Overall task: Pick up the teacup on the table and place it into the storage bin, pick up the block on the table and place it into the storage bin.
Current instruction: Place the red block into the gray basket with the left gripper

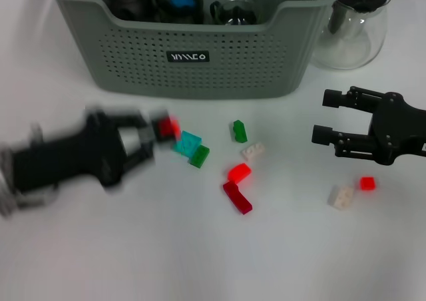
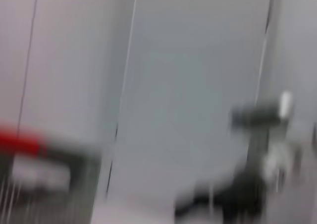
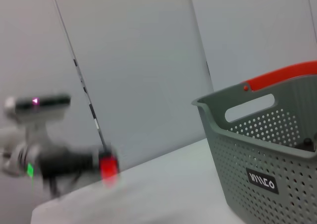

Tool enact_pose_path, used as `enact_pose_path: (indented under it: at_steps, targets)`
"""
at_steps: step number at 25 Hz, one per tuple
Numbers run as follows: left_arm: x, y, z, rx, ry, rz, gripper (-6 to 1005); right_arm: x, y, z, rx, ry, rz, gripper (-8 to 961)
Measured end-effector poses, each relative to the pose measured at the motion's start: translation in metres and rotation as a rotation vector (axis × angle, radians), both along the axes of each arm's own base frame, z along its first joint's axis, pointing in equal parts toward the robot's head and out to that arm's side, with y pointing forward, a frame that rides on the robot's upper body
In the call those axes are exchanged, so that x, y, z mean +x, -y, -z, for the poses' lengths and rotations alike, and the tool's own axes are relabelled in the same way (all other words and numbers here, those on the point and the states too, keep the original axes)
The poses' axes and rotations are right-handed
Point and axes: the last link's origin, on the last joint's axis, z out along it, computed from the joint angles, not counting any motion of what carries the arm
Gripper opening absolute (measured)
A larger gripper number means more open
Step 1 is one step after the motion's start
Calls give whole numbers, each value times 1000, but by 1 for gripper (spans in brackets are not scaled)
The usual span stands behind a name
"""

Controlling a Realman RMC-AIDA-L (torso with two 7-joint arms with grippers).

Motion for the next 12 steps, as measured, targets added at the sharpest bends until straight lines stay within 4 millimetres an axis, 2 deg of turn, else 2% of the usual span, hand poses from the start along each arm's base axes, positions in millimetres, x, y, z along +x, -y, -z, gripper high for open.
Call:
enact_pose_path:
  at_steps: [2,4,7,9,12]
  targets:
    - [17,-16,-24,-3,95,22,183,0,0,0,2,1,-3,833]
    - [40,-43,-51,-23,165,20,182,-1,-1,0,1,3,-7,832]
    - [70,-87,-82,-24,145,-21,182,-1,0,1,-1,5,-8,833]
    - [95,-127,-102,-11,99,-95,181,0,0,2,-3,3,-6,834]
    - [128,-176,-117,2,7,-201,181,0,2,2,-5,1,-2,833]
